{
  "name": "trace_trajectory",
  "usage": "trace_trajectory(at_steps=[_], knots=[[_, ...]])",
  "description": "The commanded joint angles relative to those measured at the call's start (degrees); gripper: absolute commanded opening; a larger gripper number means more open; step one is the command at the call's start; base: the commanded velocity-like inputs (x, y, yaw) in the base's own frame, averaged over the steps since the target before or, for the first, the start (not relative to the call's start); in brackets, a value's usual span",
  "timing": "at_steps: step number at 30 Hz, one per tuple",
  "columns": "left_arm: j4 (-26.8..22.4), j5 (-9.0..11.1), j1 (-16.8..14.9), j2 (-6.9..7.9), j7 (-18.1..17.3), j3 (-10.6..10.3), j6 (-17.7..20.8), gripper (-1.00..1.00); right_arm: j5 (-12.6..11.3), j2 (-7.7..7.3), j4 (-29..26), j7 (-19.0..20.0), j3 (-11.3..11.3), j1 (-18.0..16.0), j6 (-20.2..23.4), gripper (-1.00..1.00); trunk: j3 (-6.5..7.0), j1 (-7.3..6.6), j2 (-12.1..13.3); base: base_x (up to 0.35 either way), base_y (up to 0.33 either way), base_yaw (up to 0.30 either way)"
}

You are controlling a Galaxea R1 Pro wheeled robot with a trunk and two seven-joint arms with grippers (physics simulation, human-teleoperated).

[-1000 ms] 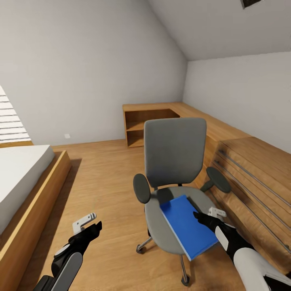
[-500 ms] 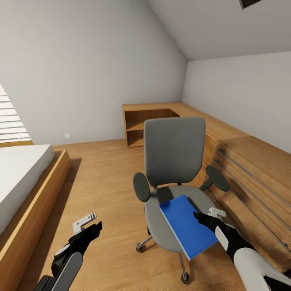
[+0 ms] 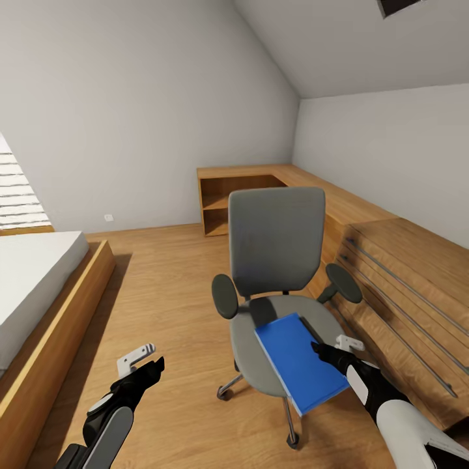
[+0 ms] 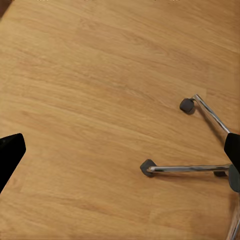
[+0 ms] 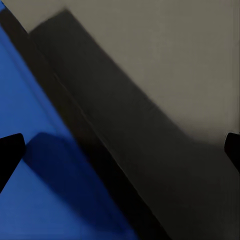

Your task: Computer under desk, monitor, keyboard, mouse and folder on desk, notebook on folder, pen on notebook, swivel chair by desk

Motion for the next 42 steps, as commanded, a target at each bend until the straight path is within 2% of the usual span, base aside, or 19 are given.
trace_trajectory(at_steps=[1,33,37,39,42], knots=[[-0.1,0.4,0.0,0.06,0.5,-0.1,0.1,1.00,0.0,0.03,3.2,0.2,-0.3,0.0,0.4,1.00,0.12,-0.23,0.4,-0.002,-0.001,0.000],[0.4,0.3,0.0,-0.03,0.6,-0.8,0.0,1.00,0.0,0.12,2.4,0.3,-0.3,0.0,-0.2,1.00,5.87,-7.26,13.2,0.000,0.000,0.000],[0.5,0.3,0.0,-0.03,0.6,-0.9,0.0,1.00,0.0,0.26,-0.2,0.3,-0.2,0.1,-0.8,1.00,6.59,-8.13,14.8,0.000,0.000,0.000],[0.6,0.2,0.0,-0.03,0.6,-1.0,0.0,1.00,0.0,0.94,-3.4,0.3,-0.1,0.2,-0.8,1.00,6.95,-8.57,15.6,0.000,0.000,0.000],[0.6,0.2,0.0,-0.03,0.6,-1.0,0.0,1.00,0.6,3.61,-12.8,0.1,-0.2,1.9,0.4,1.00,7.48,-9.23,16.8,0.000,0.000,0.000]])
